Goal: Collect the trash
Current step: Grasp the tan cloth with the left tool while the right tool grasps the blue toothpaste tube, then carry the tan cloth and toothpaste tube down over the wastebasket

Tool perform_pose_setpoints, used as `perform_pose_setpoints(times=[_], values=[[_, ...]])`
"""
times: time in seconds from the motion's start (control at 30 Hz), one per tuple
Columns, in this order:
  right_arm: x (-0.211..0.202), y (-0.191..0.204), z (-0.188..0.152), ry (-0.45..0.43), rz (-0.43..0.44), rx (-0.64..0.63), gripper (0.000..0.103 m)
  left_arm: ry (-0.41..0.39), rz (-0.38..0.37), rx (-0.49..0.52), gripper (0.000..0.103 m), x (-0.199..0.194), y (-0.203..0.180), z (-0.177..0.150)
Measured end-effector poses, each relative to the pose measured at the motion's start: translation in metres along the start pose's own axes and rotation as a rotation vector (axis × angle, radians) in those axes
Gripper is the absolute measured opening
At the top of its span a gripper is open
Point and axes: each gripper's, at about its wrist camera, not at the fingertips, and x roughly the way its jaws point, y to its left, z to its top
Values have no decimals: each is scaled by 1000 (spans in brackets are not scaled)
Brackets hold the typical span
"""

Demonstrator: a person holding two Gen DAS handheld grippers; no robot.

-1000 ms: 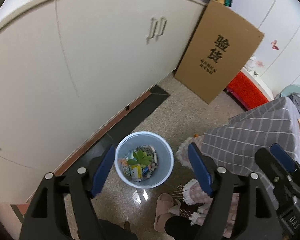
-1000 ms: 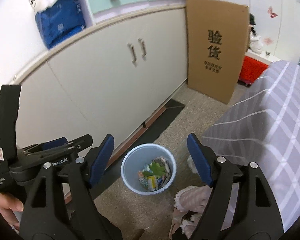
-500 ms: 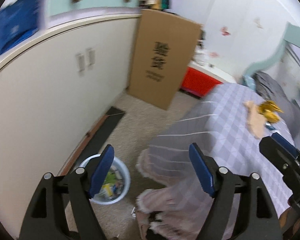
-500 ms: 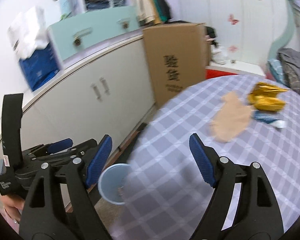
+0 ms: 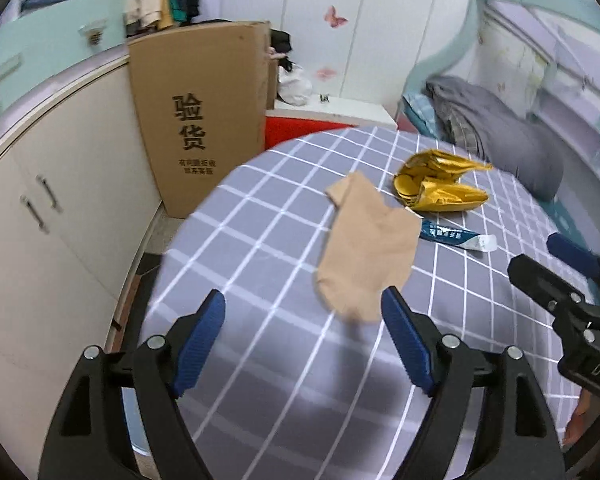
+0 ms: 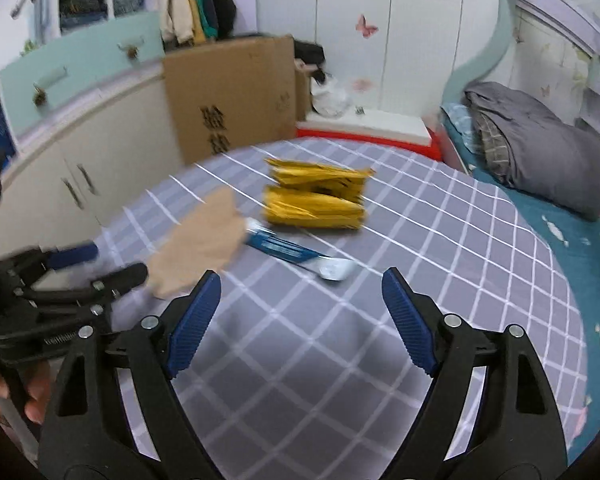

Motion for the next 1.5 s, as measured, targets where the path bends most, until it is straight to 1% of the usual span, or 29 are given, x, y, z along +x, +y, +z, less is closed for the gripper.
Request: perform_pose_setpoints(times=[0.17, 0.27, 0.3, 0.33, 0.37, 0.4, 0.43, 0.47, 0.5, 0.53, 0.57, 0.63, 0.7, 0.77, 0.8, 0.83, 0.87, 0.93, 1.0, 1.03, 1.23, 1.3, 1.43, 1.5], values=[[27, -20, 2, 34, -4, -4, 81, 20, 27, 78, 78, 29, -22, 12], [42, -24, 5, 52, 10, -18, 81, 59, 22, 94, 77, 45, -28, 19], [48, -25, 7, 63, 8, -32, 81, 51, 20, 93, 72, 46, -28, 23], [50, -24, 8, 67, 9, -43, 81, 45, 9, 95, 61, 46, -29, 25], [53, -22, 10, 72, 17, -61, 81, 45, 9, 100, 55, 48, -31, 27], [56, -20, 12, 77, 21, -75, 81, 43, 22, 114, 53, 50, -32, 28], [58, -17, 14, 83, 20, -95, 81, 42, 25, 122, 46, 50, -33, 29], [61, -15, 15, 86, 20, -112, 81, 39, 16, 125, 33, 51, -33, 31], [63, -13, 17, 92, 25, -131, 81, 36, 10, 126, 25, 51, -34, 31], [67, -8, 19, 99, 29, -156, 81, 35, 6, 124, 4, 51, -33, 32], [70, -7, 20, 101, 28, -167, 81, 37, -3, 119, 2, 52, -32, 32], [75, -5, 21, 112, 38, -177, 81, 33, -4, 98, 1, 52, -29, 33], [80, -3, 22, 128, 45, -178, 81, 7, 21, 66, 1, 46, -22, 32], [81, 0, 22, 135, 64, -185, 72, -15, 28, 50, 1, 39, -17, 30], [80, 1, 22, 140, 86, -178, 63, -29, 39, 47, 1, 34, -14, 28], [80, 2, 22, 145, 107, -169, 50, -38, 40, 46, 1, 30, -12, 26], [79, 3, 22, 153, 133, -157, 45, -46, 38, 40, 1, 26, -8, 25], [76, 10, 21, 159, 138, -177, 27, -58, 31, 21, 1, 16, 0, 22], [74, 17, 20, 166, 144, -180, 16, -69, 24, 1, 1, 6, 8, 19], [72, 21, 19, 169, 147, -179, 13, -75, 22, -9, 1, 0, 13, 16], [49, 51, 11, 134, 181, -162, 13, -113, 18, -51, 1, -32, 43, 6], [38, 64, 11, 124, 210, -158, 13, -128, 20, -68, 1, -44, 56, 1], [20, 101, 13, 100, 265, -187, 13, -148, 31, -101, 1, -64, 80, -10], [13, 120, 14, 95, 295, -203, 13, -158, 46, -123, 1, -75, 98, -18]])
